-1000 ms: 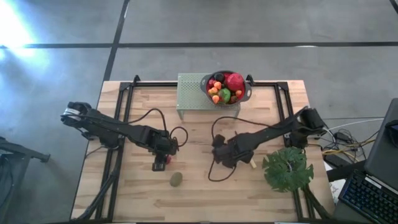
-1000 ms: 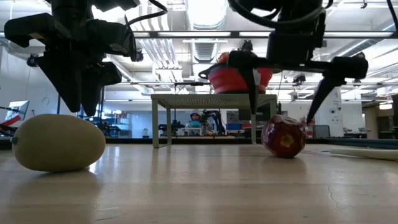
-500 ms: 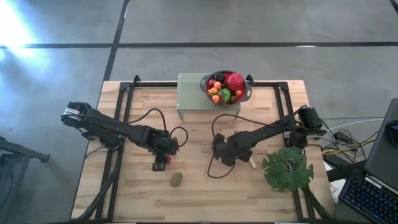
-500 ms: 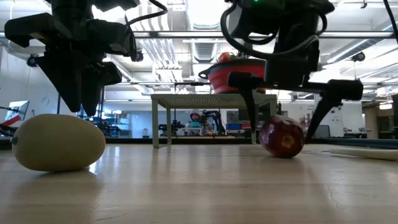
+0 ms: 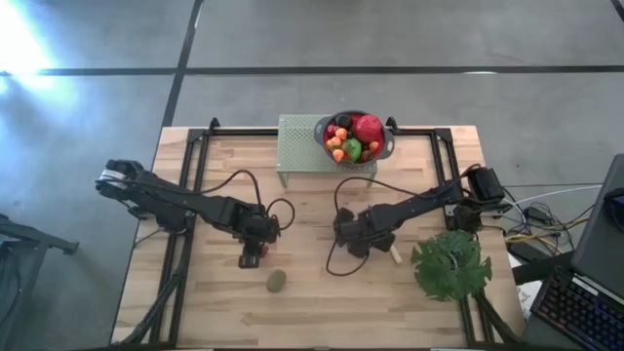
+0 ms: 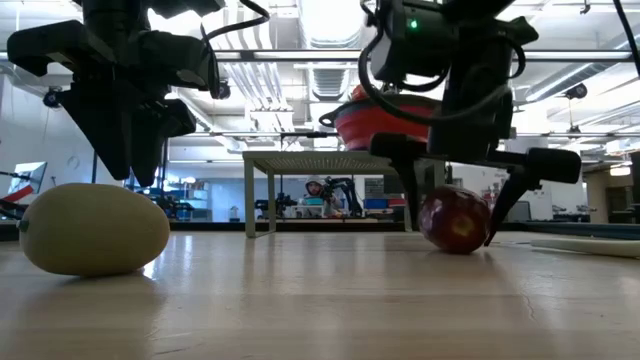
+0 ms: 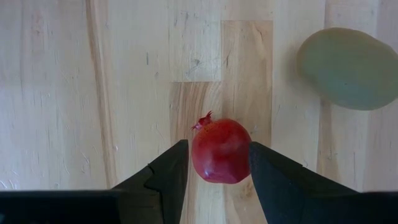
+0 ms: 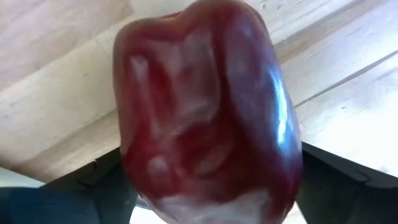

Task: Pick & Place Fruit
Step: Put the dark red apple into the black strainer bowl on the shelf

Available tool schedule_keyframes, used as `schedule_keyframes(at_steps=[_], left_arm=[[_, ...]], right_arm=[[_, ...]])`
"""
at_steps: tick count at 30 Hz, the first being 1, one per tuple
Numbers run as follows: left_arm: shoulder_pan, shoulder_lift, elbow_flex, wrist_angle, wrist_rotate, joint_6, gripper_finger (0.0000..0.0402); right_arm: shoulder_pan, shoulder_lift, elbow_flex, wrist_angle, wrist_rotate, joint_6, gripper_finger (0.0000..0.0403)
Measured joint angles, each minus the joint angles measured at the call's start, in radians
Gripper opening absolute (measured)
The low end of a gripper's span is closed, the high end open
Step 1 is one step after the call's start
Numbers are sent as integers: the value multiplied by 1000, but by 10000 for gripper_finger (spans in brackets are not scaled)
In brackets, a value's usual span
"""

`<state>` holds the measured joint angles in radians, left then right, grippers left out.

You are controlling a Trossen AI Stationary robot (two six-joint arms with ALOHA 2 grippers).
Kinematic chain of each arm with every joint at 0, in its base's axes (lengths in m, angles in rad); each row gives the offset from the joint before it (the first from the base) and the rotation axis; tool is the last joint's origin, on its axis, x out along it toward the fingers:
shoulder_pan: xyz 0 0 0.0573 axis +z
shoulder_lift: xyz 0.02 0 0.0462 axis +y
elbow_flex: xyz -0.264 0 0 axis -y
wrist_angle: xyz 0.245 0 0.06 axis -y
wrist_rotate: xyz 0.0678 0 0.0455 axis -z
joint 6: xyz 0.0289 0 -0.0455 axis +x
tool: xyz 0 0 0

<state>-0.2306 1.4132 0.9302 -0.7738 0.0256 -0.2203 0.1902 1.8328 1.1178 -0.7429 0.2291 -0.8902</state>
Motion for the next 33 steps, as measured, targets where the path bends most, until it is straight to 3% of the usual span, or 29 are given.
schedule_keyframes(at_steps=[7, 17, 25, 33], left_arm=[[0, 0, 0, 0, 0, 0, 172], [0, 0, 0, 0, 0, 0, 172], [0, 0, 0, 0, 0, 0, 172], [0, 0, 0, 6, 0, 0, 172]], right_arm=[[1, -1, -13, 1, 1, 44, 271], [2, -16, 38, -2, -3, 86, 297], [2, -47, 108, -36, -11, 111, 272], [2, -169, 186, -98, -21, 219, 290]])
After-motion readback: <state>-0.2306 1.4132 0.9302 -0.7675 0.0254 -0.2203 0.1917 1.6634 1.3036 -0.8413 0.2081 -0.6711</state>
